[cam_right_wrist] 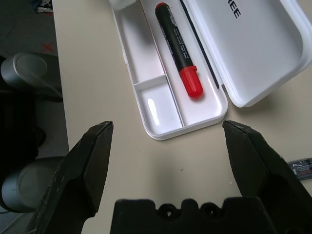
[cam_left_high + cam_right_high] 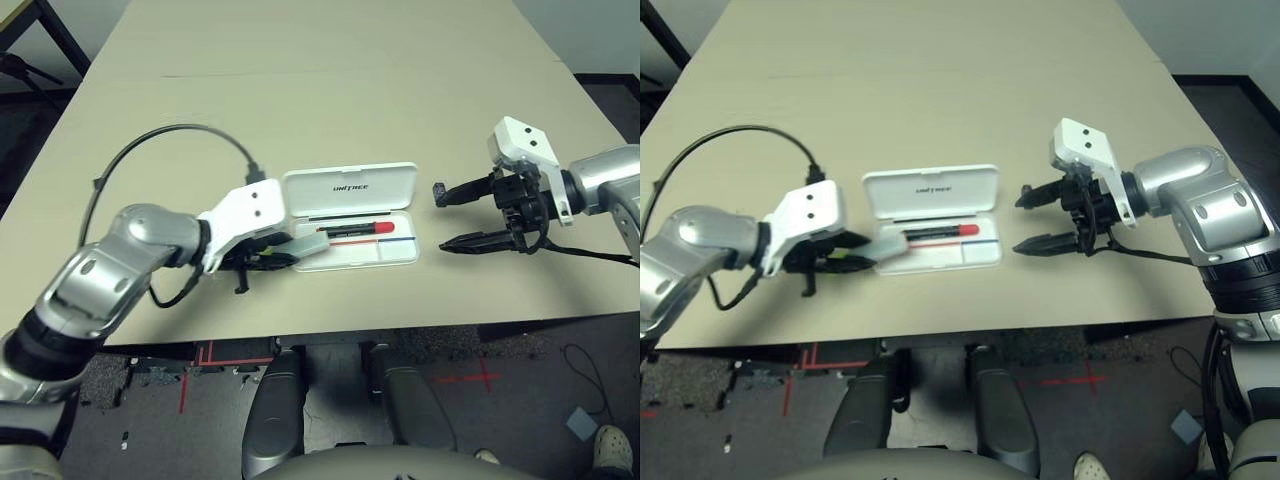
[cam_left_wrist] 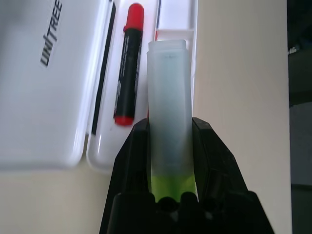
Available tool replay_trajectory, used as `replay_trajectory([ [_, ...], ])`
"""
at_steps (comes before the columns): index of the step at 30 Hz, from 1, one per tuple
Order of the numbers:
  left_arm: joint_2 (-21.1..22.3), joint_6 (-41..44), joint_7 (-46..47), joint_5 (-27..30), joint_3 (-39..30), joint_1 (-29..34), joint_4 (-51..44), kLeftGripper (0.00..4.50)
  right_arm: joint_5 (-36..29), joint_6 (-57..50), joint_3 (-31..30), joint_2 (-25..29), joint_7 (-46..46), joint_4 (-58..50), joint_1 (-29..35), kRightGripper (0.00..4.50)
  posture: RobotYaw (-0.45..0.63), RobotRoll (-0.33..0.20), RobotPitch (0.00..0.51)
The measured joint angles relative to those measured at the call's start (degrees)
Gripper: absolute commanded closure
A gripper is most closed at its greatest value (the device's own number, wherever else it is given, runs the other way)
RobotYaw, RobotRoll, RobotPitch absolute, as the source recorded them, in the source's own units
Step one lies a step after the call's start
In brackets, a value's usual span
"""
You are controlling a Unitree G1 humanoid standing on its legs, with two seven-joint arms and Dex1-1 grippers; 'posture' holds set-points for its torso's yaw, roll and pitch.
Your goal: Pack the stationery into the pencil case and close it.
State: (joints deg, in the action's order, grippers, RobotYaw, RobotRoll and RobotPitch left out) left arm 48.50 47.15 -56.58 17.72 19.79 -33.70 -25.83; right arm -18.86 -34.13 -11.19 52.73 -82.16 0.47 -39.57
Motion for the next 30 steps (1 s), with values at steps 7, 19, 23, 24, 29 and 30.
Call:
replay_trajectory([
  [7,-5.32,-1.32,-0.1,-4.31,6.02,-5.7,4.33,3.41,0.52,0.27,-0.22,-0.3,0.08,0.05,-0.11,0.0,-0.01,0.0,0.216],
  [19,-9.77,-1.91,-0.44,-7.44,9.28,-6.09,7.56,3.41,1.15,0.28,-0.22,-0.3,0.73,-0.21,0.55,0.0,-0.02,0.0,0.225],
  [23,-10.31,-2.09,-0.38,-8.74,9.66,-5.94,8.9,3.41,1.16,0.27,-0.22,-0.3,1.0,-0.22,0.67,0.0,-0.02,0.0,0.228],
  [24,-10.57,-2.2,-0.38,-8.85,9.66,-5.94,8.93,3.41,1.17,0.27,-0.22,-0.3,1.04,-0.23,0.67,0.0,-0.02,0.0,0.228],
  [29,-11.41,-2.25,-0.4,-9.18,9.66,-5.94,9.04,1.59,1.28,0.27,-0.22,-0.3,1.11,-0.22,0.67,0.0,-0.02,0.0,0.228],
  [30,-11.41,-2.24,-0.42,-9.19,9.65,-5.94,9.04,1.19,1.28,0.27,-0.22,-0.3,1.11,-0.22,0.67,0.0,-0.02,0.0,0.228],
])
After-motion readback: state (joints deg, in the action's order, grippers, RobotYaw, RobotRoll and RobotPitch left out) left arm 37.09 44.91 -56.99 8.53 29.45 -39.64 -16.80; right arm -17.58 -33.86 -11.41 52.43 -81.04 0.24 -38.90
